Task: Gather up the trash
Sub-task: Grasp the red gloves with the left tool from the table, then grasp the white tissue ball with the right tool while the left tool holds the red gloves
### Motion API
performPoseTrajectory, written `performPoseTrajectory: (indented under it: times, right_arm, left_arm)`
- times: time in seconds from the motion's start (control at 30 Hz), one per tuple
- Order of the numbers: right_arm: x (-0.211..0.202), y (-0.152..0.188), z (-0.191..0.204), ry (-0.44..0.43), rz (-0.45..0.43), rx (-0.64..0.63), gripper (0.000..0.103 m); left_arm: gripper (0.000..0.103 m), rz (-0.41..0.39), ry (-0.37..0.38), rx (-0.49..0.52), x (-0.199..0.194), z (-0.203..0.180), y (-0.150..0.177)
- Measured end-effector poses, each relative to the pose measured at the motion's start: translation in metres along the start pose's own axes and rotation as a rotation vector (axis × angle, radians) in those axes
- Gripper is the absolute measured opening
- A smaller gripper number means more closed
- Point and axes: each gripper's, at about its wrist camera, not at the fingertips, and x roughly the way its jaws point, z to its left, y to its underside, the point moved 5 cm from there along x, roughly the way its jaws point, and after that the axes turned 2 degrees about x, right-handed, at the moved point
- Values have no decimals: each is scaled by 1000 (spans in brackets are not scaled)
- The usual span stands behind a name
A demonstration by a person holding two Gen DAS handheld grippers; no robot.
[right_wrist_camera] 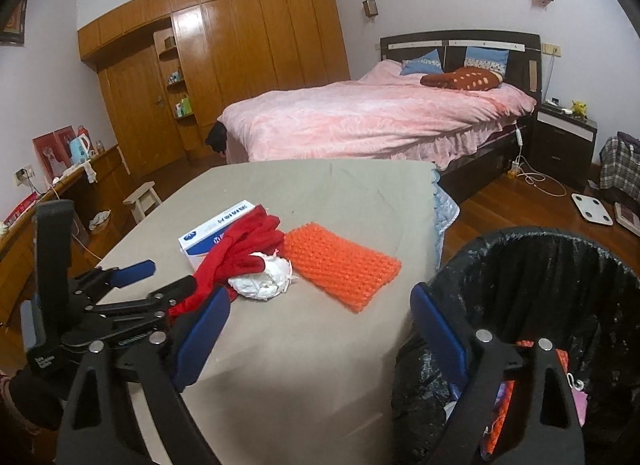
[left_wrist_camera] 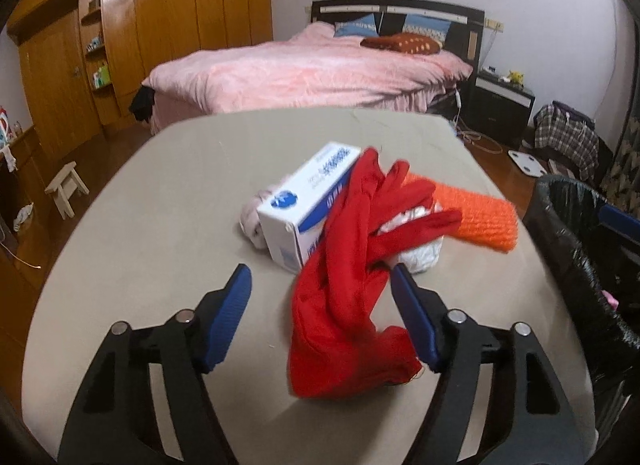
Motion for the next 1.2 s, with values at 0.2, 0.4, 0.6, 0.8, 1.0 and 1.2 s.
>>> performPoseTrajectory:
  times: [0.2, 0.4, 0.6, 0.8, 1.0, 1.2]
  right_arm:
    - [6, 2, -1, -4, 17, 1, 89]
    - [8, 5, -1, -5, 29, 3, 88]
    - [2, -1, 0, -4, 11, 1, 87]
    - [-2, -10, 0, -3, -6, -2, 87]
    - [-1, -24, 11, -21, -27, -21, 87]
    - [13, -30, 32, -43, -28, -35, 87]
  left_arm:
    - [45, 72, 24, 8, 19, -6, 7]
    - [10, 66, 48, 6, 18, -10, 4]
    - [8, -24, 74, -8, -7, -15, -14]
    - [8, -104, 98, -24, -33, -18, -34]
    - [8, -173, 96, -59, -57, -7, -45]
    - [8, -219, 34, -88, -73, 20, -44]
